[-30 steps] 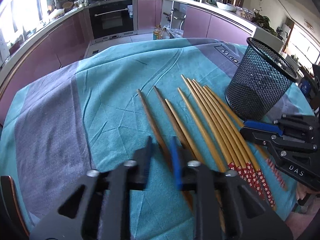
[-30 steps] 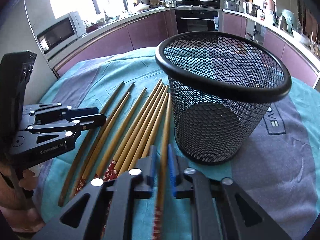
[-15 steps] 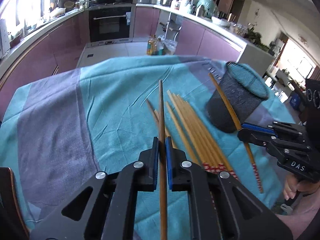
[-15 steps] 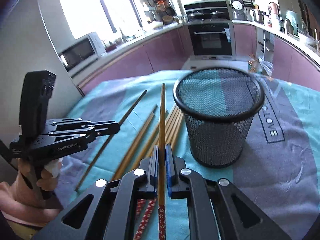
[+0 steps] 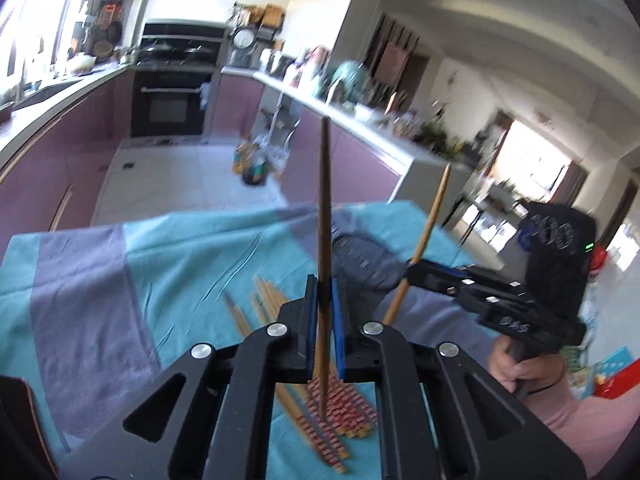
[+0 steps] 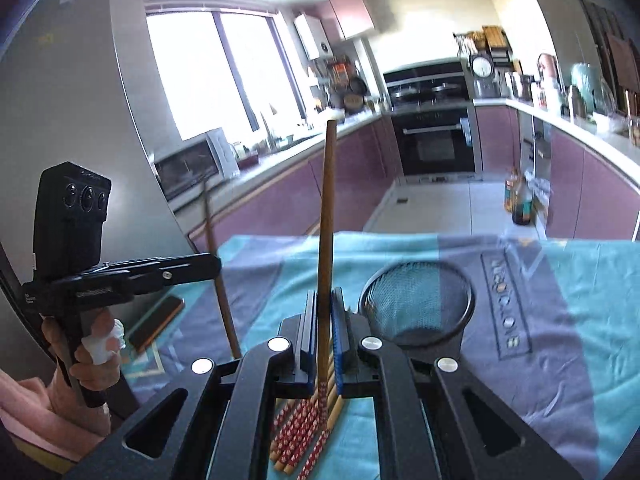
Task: Organize utensils
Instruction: 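Lift the held chopsticks upright with both grippers and carry them over the black mesh cup, then lower the chopsticks into the mesh cup and open both grippers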
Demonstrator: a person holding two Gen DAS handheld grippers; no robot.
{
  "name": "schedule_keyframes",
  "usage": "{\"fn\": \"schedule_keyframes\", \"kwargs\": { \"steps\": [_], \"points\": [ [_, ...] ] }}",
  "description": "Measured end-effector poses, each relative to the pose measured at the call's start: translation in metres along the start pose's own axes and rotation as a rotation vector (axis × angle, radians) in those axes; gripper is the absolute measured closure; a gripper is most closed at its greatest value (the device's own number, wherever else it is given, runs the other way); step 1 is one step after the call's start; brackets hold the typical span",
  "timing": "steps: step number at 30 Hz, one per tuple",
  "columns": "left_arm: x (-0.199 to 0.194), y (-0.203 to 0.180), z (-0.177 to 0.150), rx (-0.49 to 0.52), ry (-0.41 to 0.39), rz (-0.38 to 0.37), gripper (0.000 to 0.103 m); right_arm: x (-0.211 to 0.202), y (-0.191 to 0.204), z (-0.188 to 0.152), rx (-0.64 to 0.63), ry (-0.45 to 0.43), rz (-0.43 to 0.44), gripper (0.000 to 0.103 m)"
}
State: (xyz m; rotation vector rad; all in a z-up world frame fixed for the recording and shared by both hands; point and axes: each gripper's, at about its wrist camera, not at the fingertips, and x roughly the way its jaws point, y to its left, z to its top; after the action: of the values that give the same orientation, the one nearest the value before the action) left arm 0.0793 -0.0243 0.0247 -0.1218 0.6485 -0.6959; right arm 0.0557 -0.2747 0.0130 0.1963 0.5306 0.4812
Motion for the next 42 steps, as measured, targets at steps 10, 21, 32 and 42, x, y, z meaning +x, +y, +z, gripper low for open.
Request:
{"fn": "schedule_keyframes", "kwargs": {
  "steps": [10, 21, 32, 42],
  "points": [
    [-0.022, -0.044, 0.059, 0.036, -0.134, -0.08, 0.096, -0.027, -0.008, 0.048, -0.052, -0.112, -0.031, 0.097],
    [0.006, -0.081, 0.099, 0.09, -0.145, -0.077, 0.096, -0.023, -0.03, 0.067, -0.058, -0.136, -0.099, 0.097],
    [0.085, -0.077, 0.064, 0.101, 0.071, -0.014, 0.096, 0.034, -0.053, 0.036, -0.017, 0.074, -0.129, 0.097],
    [0.114, -0.059, 0.056, 0.113, 0.107, 0.022, 0.095, 0.056, -0.059, 0.028, 0.01, 0.131, -0.155, 0.097]
  ]
}}
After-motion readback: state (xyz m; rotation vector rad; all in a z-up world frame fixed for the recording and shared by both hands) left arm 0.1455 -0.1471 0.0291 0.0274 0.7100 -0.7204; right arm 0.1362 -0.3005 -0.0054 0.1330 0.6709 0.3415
